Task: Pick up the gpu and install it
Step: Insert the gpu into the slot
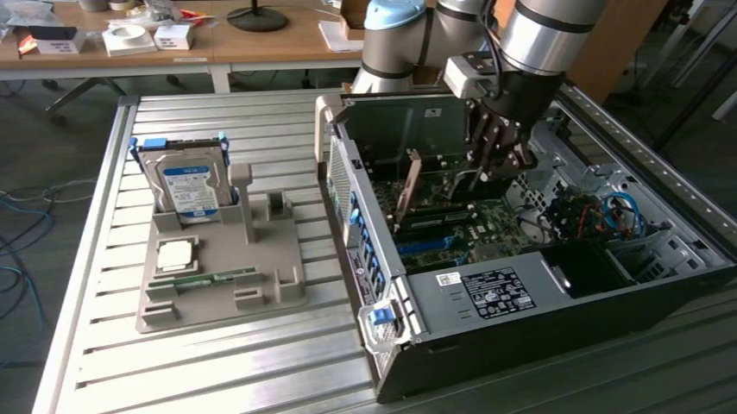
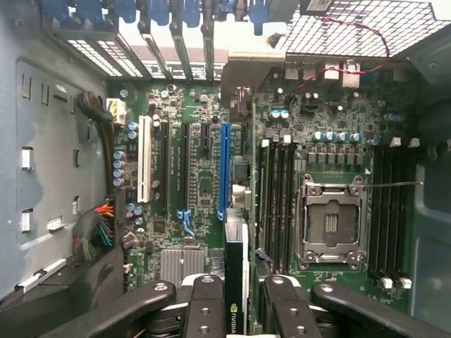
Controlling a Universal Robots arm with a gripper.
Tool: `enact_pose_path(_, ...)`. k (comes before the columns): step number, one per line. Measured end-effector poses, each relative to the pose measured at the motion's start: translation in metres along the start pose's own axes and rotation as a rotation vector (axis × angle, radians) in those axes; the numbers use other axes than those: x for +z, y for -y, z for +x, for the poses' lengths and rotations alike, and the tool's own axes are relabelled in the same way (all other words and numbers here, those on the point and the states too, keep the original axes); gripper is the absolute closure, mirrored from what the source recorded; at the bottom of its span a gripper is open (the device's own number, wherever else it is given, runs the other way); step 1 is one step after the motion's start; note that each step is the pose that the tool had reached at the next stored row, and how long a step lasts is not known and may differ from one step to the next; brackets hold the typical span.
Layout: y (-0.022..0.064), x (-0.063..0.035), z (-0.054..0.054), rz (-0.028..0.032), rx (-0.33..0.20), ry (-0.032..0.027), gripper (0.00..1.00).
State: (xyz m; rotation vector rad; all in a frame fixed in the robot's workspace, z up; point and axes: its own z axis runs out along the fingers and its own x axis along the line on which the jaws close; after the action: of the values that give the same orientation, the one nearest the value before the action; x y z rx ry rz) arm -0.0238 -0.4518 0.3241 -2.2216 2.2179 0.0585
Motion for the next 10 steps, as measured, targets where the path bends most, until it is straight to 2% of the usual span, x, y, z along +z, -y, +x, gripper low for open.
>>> enact_pose_path(10,-0.0023,0.0091,0.0006,0.0009,-0.007,-0.0001,0.74)
